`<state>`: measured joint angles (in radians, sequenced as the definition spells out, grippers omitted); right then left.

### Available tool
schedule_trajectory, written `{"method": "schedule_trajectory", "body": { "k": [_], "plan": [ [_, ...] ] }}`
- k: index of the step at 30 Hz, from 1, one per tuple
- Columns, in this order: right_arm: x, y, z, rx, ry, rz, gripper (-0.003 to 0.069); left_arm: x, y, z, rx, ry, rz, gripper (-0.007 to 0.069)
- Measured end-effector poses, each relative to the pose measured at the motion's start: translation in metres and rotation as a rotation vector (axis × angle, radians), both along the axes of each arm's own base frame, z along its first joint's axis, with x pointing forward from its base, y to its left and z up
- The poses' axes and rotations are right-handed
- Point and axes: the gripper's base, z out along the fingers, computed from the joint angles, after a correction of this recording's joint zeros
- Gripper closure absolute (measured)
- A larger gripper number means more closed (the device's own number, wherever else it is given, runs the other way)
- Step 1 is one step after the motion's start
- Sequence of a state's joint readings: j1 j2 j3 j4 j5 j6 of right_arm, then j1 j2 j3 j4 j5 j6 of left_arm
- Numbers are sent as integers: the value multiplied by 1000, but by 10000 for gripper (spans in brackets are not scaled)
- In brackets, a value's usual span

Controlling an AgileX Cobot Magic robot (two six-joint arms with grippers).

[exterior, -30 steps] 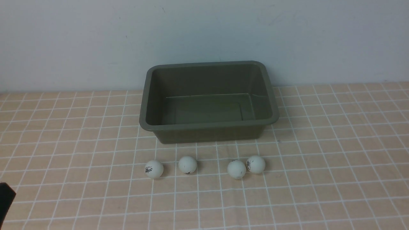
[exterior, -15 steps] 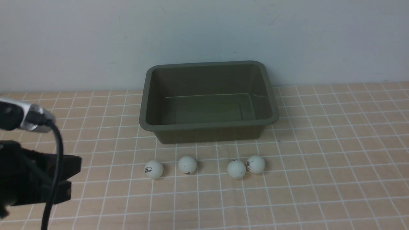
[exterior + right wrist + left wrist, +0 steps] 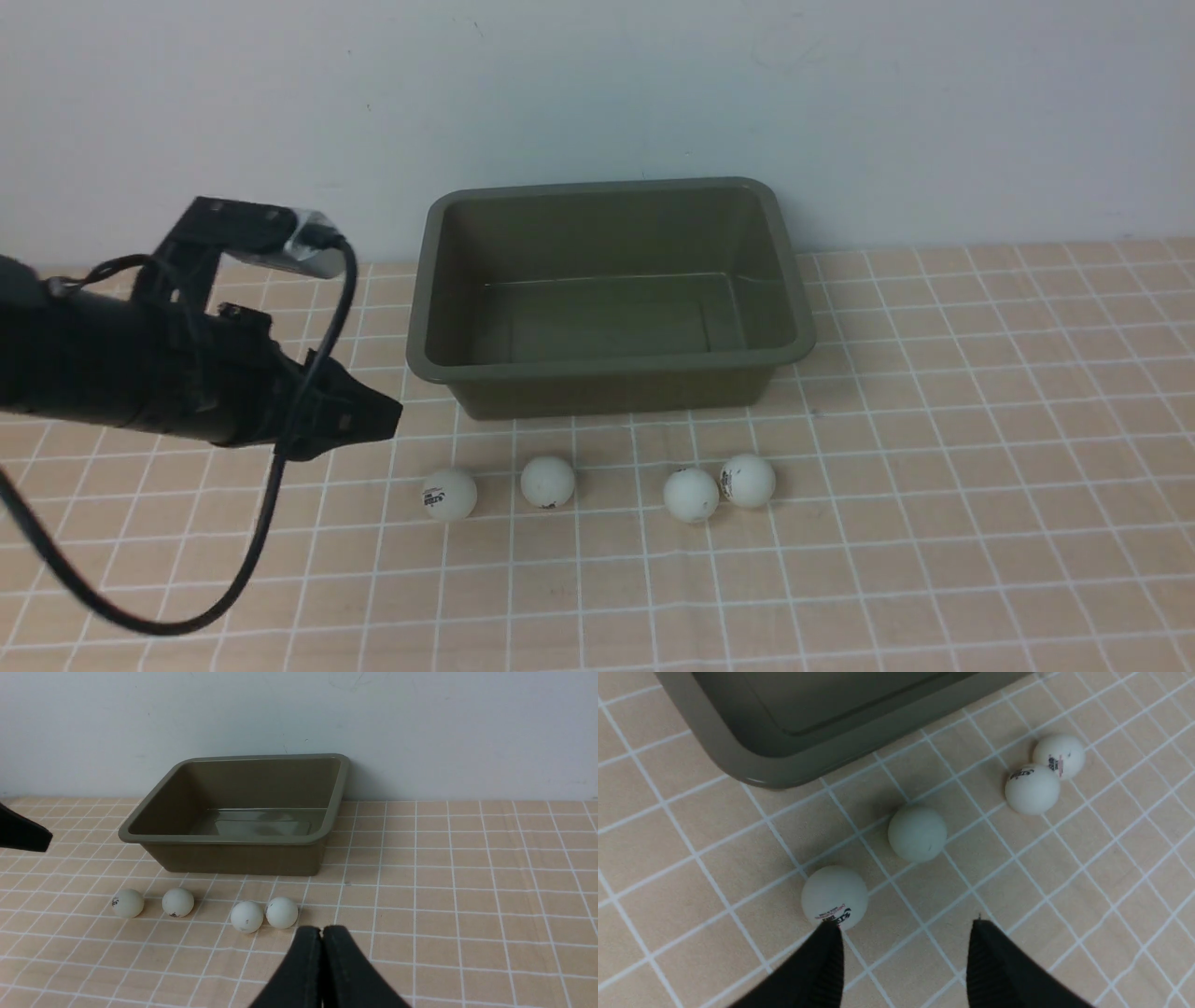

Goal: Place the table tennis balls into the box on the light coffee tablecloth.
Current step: 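Reach for and grasp a ping pong ball on the table beside the basket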

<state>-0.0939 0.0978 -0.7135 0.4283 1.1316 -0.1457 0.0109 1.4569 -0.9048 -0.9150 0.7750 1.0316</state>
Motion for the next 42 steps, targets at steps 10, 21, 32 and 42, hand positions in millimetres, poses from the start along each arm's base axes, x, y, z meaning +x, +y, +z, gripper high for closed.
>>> {"method": "schedule_trajectory", "body": {
  "k": [10, 21, 32, 42],
  "plan": [
    [0, 0, 0, -2, 0, -2, 677, 42, -26, -20, 259, 172, 3, 358],
    [0, -3, -1, -31, 6, -25, 677, 56, -59, -40, 340, 213, -88, 293],
    [0, -5, -3, -60, 20, -45, 677, 64, -65, -64, 355, 231, -90, 251],
    [1, -6, -3, -70, 22, -53, 677, 72, -67, -95, 372, 275, -88, 263]
  ]
}}
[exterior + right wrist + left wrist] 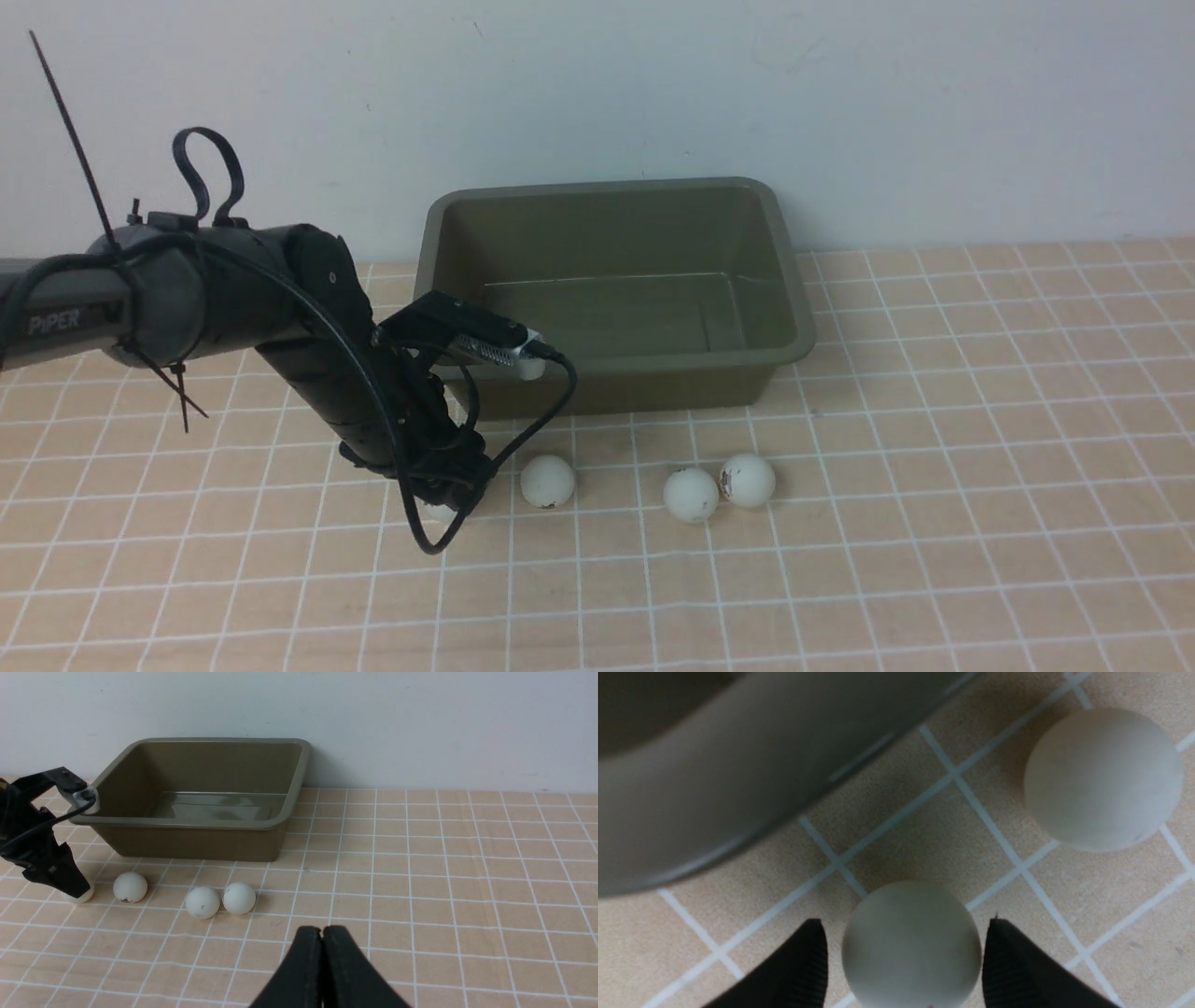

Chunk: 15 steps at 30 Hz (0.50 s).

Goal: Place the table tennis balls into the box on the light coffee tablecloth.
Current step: 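Reach for and grasp a ping pong ball on the table beside the basket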

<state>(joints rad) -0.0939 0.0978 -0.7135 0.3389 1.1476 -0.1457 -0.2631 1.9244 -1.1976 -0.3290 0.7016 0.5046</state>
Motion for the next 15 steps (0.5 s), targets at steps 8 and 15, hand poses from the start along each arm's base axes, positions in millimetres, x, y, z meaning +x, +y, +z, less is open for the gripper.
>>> {"method": "schedule_trajectory", "body": {
  "k": [8, 15],
  "plan": [
    [0, 0, 0, 0, 0, 0, 677, 2, -4, 15, -11, 85, -11, 320],
    [0, 0, 0, -3, 1, -1, 677, 6, -18, 64, -120, 219, -92, 320]
  ]
}}
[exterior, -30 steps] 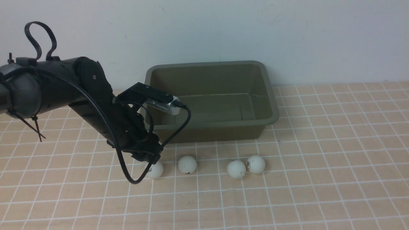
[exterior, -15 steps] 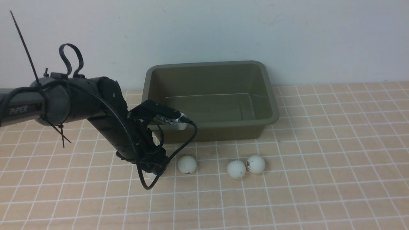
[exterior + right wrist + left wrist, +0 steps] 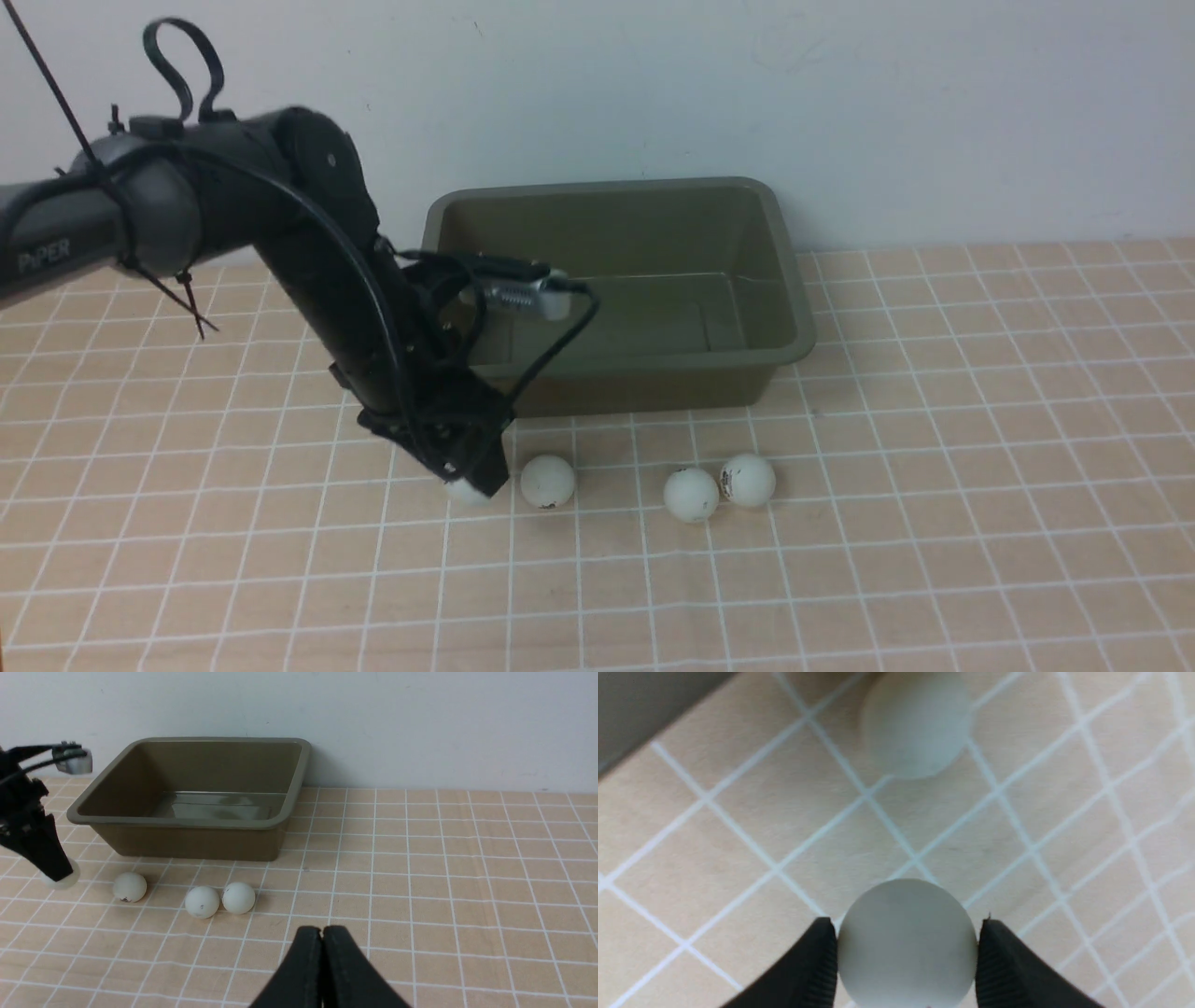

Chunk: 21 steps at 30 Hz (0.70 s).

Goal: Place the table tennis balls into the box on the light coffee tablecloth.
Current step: 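Reach for and grasp a ping pong ball on the table beside the basket, then drop the ball into the bin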

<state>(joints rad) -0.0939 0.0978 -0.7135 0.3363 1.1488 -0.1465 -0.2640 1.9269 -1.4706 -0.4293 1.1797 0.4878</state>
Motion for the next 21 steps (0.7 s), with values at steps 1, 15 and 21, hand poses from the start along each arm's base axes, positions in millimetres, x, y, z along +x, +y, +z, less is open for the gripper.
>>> {"method": "schedule_trajectory", "body": {
  "k": [1, 15, 21],
  "plan": [
    [0, 0, 0, 0, 0, 0, 677, 4, -4, 10, -46, -26, -19, 320],
    [-1, 1, -4, -6, 42, 10, 677, 53, -16, 62, -125, -546, -103, 320],
    [-2, 1, -4, -6, 48, 11, 677, 61, -7, 39, 20, -523, -136, 312]
  ]
}}
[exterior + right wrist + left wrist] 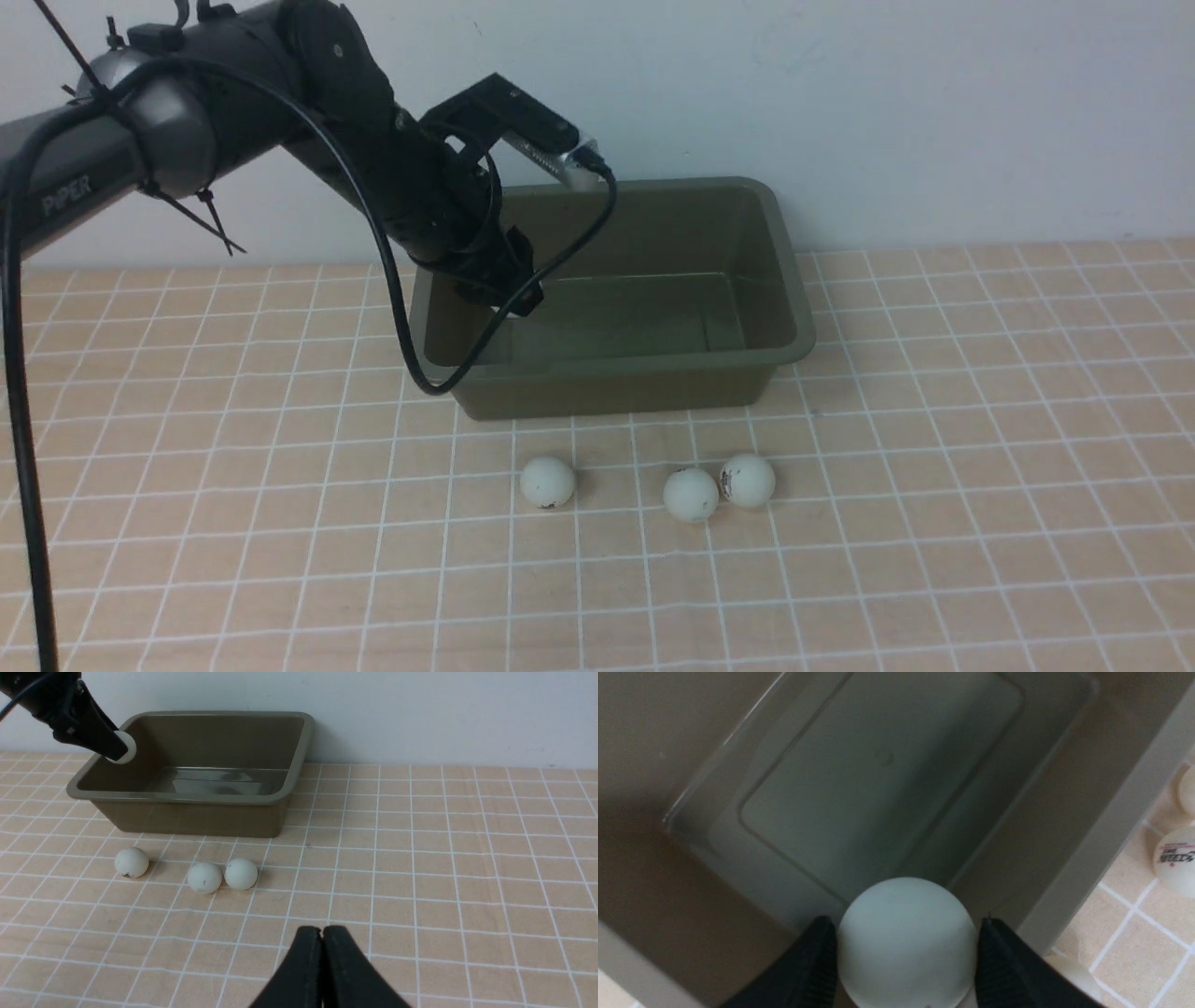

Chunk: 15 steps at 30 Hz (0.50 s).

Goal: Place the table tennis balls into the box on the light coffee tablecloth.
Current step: 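Drop the ball into the bin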

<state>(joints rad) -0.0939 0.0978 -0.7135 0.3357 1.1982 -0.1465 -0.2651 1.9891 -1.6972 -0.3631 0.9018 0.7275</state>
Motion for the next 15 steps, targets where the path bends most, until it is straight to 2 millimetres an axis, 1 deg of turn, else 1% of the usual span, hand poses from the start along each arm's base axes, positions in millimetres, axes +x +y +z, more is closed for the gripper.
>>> {"method": "schedule_trajectory", "body": {
  "k": [4, 7, 8, 9, 11, 12, 15],
  "plan": [
    [0, 0, 0, 0, 0, 0, 677, 1, 0, 10, -15, 18, 35, 279],
    [0, 0, 0, 0, 1, 0, 677, -4, -1, 37, -59, 75, 97, 267],
    [0, 0, 0, -1, 6, 1, 677, -5, -1, 52, -78, 78, 121, 272],
    [0, 0, 0, -1, 6, 1, 677, -6, -1, 54, -83, 83, 128, 274],
    [0, 0, -1, -1, 10, 3, 677, -6, -1, 79, -118, 37, 157, 295],
    [0, 0, -1, -1, 13, 4, 677, -7, -1, 87, -132, 23, 169, 309],
    [-1, 0, -1, -1, 16, 5, 677, -13, 0, 103, -159, 71, 218, 355]
  ]
}}
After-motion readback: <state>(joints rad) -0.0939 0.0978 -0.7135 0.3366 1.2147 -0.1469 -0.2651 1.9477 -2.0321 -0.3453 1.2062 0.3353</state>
